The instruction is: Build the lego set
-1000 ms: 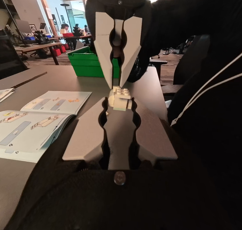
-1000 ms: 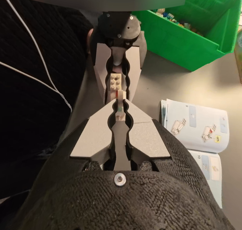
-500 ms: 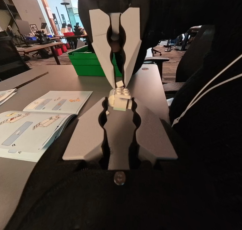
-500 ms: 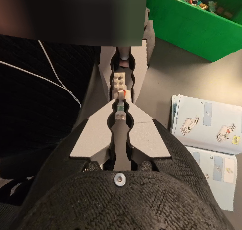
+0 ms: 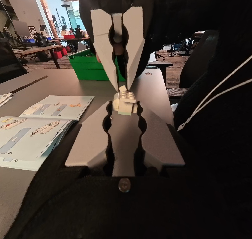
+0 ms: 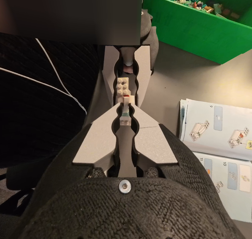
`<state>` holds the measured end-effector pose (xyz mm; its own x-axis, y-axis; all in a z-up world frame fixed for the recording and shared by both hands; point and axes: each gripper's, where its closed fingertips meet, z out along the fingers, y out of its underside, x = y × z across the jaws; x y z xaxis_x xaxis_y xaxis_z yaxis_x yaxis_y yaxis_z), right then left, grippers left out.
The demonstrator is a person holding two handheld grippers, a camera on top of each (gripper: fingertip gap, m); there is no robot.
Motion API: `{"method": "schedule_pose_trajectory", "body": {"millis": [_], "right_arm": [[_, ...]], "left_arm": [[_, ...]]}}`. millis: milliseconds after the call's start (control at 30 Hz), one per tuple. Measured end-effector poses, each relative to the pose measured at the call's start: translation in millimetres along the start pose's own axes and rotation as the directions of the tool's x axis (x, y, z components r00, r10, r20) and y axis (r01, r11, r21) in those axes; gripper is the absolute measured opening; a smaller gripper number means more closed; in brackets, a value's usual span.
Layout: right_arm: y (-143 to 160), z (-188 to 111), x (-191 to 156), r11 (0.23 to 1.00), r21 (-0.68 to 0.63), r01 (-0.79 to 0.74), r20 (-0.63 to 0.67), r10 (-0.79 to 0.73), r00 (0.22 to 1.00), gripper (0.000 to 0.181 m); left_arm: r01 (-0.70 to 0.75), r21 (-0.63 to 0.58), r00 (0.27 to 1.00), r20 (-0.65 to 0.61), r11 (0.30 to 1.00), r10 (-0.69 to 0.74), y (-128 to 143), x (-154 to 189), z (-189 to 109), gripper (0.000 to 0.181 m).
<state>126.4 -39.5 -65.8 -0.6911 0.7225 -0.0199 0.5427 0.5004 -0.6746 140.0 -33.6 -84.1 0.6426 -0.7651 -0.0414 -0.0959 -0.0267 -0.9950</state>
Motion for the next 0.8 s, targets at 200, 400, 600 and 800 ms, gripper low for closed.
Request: {"method": "schedule_pose_trajectory", "body": {"millis": [200, 400, 600, 800], "right_arm": [[5.6, 1.6, 5.3, 0.998, -0.066, -0.01, -0.048, 0.007, 0.999, 0.006], [4.8, 3.5, -0.3, 0.997, -0.077, -0.032, -0.015, 0.031, 0.999, 0.007], [2.7, 4.4, -2.6, 0.996, -0.058, -0.06, 0.006, 0.061, 0.998, 0.014], [-4.4, -0.7, -0.9, 0.999, 0.017, -0.032, -0.037, 0.033, 0.999, 0.028]], "left_arm": [[-0.009, -0.018, 1.0, 0.005, 1.0, 0.009, 2.8, -0.2, 1.5, 0.035], [-0.007, -0.02, 1.0, 0.004, 1.0, 0.007, 3.1, -0.1, 1.4, 0.035], [0.002, -0.011, 1.0, 0.0, 1.0, -0.002, 1.7, -0.2, 1.1, 0.035], [0.046, 0.033, 0.999, 0.014, 0.998, -0.046, -4.6, -6.0, -3.1, 0.035]]}}
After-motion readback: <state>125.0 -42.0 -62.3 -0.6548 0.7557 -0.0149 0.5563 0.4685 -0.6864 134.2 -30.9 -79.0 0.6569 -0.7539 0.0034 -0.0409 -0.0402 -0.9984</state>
